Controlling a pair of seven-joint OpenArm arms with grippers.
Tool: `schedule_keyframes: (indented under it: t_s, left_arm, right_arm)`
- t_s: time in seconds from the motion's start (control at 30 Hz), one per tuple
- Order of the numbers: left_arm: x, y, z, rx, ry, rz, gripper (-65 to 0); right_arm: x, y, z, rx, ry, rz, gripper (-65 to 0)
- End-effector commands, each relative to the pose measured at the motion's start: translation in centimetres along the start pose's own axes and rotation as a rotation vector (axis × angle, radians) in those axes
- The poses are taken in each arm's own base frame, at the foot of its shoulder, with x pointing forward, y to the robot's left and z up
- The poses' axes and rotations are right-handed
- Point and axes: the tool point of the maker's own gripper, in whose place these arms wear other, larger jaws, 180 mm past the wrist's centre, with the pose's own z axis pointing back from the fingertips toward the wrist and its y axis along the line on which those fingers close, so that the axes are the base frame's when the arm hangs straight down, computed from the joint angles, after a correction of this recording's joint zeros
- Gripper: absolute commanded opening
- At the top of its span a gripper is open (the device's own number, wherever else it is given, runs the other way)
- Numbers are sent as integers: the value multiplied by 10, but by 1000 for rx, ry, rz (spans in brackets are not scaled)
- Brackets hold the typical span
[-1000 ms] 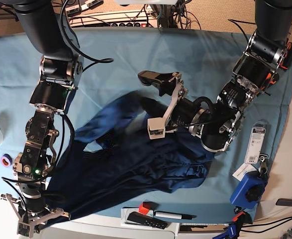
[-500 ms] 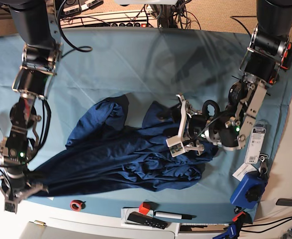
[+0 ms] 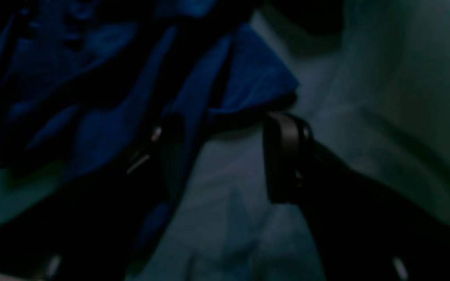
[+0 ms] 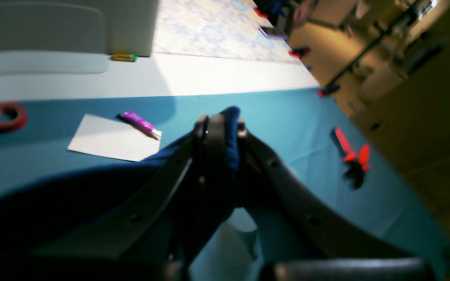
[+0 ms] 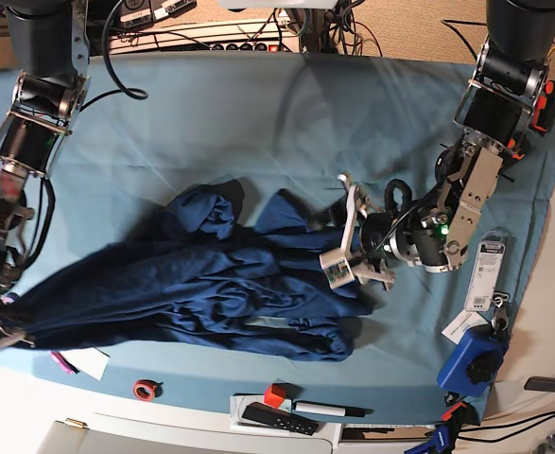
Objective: Layout the t-shirt on the table in an organized manner, then fold the t-shirt properly
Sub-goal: 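Lower the t-shirt onto the table, spreading it between both grippers, then release the t-shirt with the left gripper and pull it back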
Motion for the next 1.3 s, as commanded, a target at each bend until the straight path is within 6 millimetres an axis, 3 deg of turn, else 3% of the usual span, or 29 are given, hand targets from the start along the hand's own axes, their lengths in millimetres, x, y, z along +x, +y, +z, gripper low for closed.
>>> schedule_keyframes:
  t_s: [0.0, 0.23, 0.43, 0.67, 0.87, 1.03, 1.13, 1.27]
  left_arm:
    - [17, 16, 7, 56, -45, -15, -341]
    - [23, 66, 18, 337, -67, 12, -341]
    - [27, 77, 12, 384, -95, 57, -341]
    - [24, 101, -14, 391, -52, 158, -341]
    - [31, 125, -22, 398, -29, 194, -342]
    - [15, 114, -31, 321, 14, 171, -342]
    - [7, 110, -36, 296, 21, 193, -392]
    - [9, 114, -35, 311, -1, 201, -521]
  right_arm:
    - [20, -16, 2, -32, -60, -20, -650]
    - [-13, -14, 2, -26, -2, 25, -650]
    - [-39, -8, 4, -13, 44, 59, -650]
    - [-46, -7, 5, -9, 61, 68, -650]
    - [-45, -7, 5, -9, 55, 68, -650]
    - [-43, -7, 5, -9, 41, 68, -650]
    - [-42, -6, 5, -8, 39, 68, -650]
    - [-42, -6, 5, -8, 39, 68, -650]
